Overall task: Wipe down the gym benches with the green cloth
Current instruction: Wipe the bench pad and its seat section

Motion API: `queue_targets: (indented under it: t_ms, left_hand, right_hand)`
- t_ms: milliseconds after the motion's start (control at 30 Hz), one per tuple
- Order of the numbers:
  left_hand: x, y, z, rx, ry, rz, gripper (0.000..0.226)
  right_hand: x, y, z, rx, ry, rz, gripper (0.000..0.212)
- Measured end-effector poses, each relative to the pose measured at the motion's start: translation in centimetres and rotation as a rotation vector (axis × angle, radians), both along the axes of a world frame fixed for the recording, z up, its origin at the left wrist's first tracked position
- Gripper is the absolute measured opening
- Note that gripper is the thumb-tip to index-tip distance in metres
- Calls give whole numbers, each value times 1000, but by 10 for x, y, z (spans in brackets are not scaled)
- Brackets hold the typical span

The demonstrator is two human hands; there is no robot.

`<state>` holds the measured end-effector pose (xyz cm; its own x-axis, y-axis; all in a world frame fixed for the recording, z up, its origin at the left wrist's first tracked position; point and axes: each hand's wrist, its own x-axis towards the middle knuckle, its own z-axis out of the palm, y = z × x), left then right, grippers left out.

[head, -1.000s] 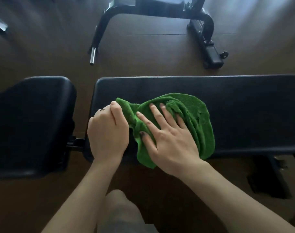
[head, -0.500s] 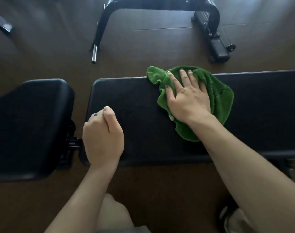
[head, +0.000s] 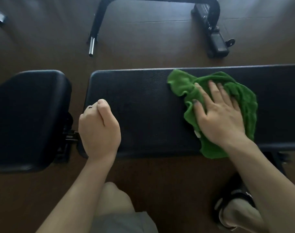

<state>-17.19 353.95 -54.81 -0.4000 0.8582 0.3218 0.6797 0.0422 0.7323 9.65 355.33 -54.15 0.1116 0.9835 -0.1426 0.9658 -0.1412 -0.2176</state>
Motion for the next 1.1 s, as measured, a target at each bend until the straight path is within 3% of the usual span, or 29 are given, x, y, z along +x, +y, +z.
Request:
queue_targets:
  t_ms: [100, 267, 367, 500, 567, 633, 767, 833, 1100]
  left_hand:
    - [2, 0, 0, 13, 4, 8, 51]
    - [0, -1, 1, 63, -26, 10, 45]
    - [-2, -3, 1, 36, -3, 9, 48]
    - [1, -4, 4, 3, 25, -1, 52]
    - [5, -5, 6, -13, 54, 8, 52]
    - [7, -4, 7, -30, 47, 13, 52]
    - [1, -1, 7, -33, -98, 84, 48]
    - [-1, -1, 7, -12, -176, 82, 48]
    - [1, -3, 6, -51, -158, 95, 45]
  right_hand:
    - [-34, -14, 0, 29, -52, -73, 68]
    - [-138, -42, 0, 66, 69, 268, 62]
    - [-100, -44, -5, 125, 75, 336, 61]
    - [-4, -53, -7, 161, -33, 166, 62]
    - [2, -61, -9, 152, -81, 135, 65]
    - [-25, -69, -8, 186, -87, 229, 70]
    - [-88, -53, -9, 214, -118, 762, 78]
    - [-94, -39, -10, 228, -151, 891, 79]
    - [13, -56, -11, 214, -212, 858, 73]
